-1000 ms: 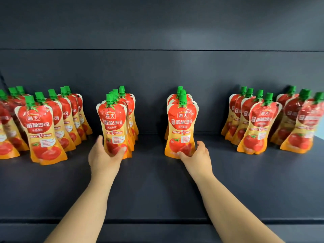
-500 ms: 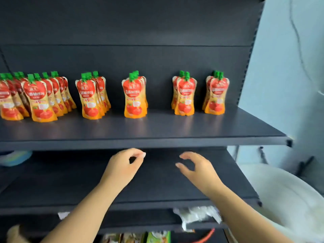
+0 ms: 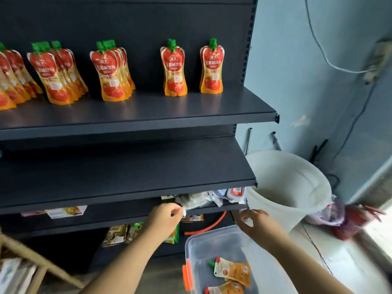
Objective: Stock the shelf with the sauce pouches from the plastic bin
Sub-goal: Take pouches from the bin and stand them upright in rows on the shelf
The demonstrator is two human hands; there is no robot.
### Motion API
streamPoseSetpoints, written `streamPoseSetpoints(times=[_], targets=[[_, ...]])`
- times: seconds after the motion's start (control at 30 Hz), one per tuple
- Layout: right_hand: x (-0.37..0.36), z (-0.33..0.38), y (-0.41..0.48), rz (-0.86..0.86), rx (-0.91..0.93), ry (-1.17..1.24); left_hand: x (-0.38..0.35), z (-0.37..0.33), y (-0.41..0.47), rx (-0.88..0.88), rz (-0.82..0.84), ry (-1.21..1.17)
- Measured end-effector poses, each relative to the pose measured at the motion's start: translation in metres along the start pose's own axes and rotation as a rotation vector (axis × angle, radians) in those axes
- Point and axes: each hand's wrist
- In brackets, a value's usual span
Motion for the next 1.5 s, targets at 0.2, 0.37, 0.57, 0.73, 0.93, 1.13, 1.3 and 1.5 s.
streamPoseSetpoints(times=[0.2, 0.37, 0.57, 0.73, 0.93, 1.13, 1.3, 1.5], targets=[[-0.030, -0.027, 0.016, 0.159, -0.102, -0.052, -0.038, 0.021, 0.022, 0.107, 0.065, -0.024], [-0.061, -0.057, 0.022, 0.270, -0.142, -0.096, -0.087, 0.048, 0.013, 0.261, 0.201, -0.123], [-0.119, -0.105, 0.053, 0.478, -0.134, -0.134, -0.151, 0.075, -0.006, 0.477, 0.176, -0.188], [-0.186, -0.157, 0.083, 0.641, -0.115, -0.148, -0.248, 0.095, -0.031, 0.678, 0.146, -0.216], [-0.289, -0.210, 0.114, 0.741, -0.124, -0.156, -0.364, 0.119, -0.048, 0.699, 0.141, -0.199], [-0.402, -0.233, 0.140, 0.745, -0.152, -0.099, -0.418, 0.144, -0.044, 0.589, 0.035, 0.158], [-0.468, -0.251, 0.155, 0.702, -0.159, -0.126, -0.430, 0.152, -0.050, 0.538, -0.069, 0.257], [-0.475, -0.255, 0.156, 0.856, -0.269, -0.088, -0.438, 0.158, -0.053, 0.480, -0.119, 0.290]])
Point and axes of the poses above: each hand's wrist, its own y-axis towards the middle knuckle, its own x-axis out of the back of the hand, z = x × y, and after that the axes turned 5 degrees about -y, right-handed
